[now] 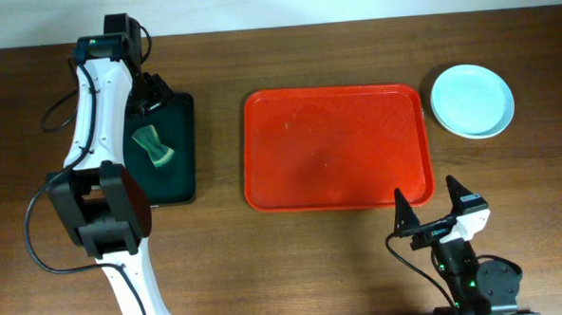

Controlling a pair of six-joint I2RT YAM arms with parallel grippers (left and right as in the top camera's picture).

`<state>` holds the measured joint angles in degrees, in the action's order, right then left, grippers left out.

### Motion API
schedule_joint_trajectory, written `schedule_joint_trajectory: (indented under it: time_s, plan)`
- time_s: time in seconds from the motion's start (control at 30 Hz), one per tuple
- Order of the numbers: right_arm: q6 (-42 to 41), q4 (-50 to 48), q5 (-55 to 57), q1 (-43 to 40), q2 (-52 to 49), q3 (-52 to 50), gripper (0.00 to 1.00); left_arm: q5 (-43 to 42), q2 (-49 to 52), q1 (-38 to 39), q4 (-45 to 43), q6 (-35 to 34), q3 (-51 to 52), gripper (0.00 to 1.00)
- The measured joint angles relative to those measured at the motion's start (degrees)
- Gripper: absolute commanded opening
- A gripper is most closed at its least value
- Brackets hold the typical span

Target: Clean dirty plates on tray and stack at the side

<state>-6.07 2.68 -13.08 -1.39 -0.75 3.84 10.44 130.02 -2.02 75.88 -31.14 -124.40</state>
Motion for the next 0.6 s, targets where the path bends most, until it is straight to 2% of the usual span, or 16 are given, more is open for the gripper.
schedule_joint_trajectory:
  time_s: [0.17, 0.37, 0.6]
  plan:
    - [0.04, -4.94, 0.46, 0.00, 0.02, -2.95, 0.98, 0.00, 0.00, 0.00, 0.00, 0.00, 0.00, 0.99]
    - [0.00, 0.57, 4.46, 0.00, 0.07, -3.02, 0.99, 0.00, 0.00, 0.00, 0.00, 0.00, 0.00, 0.99]
    - [0.04, 1.01, 5.75, 0.00, 0.07, -3.06, 0.98, 0.00, 0.00, 0.00, 0.00, 0.00, 0.00, 0.99]
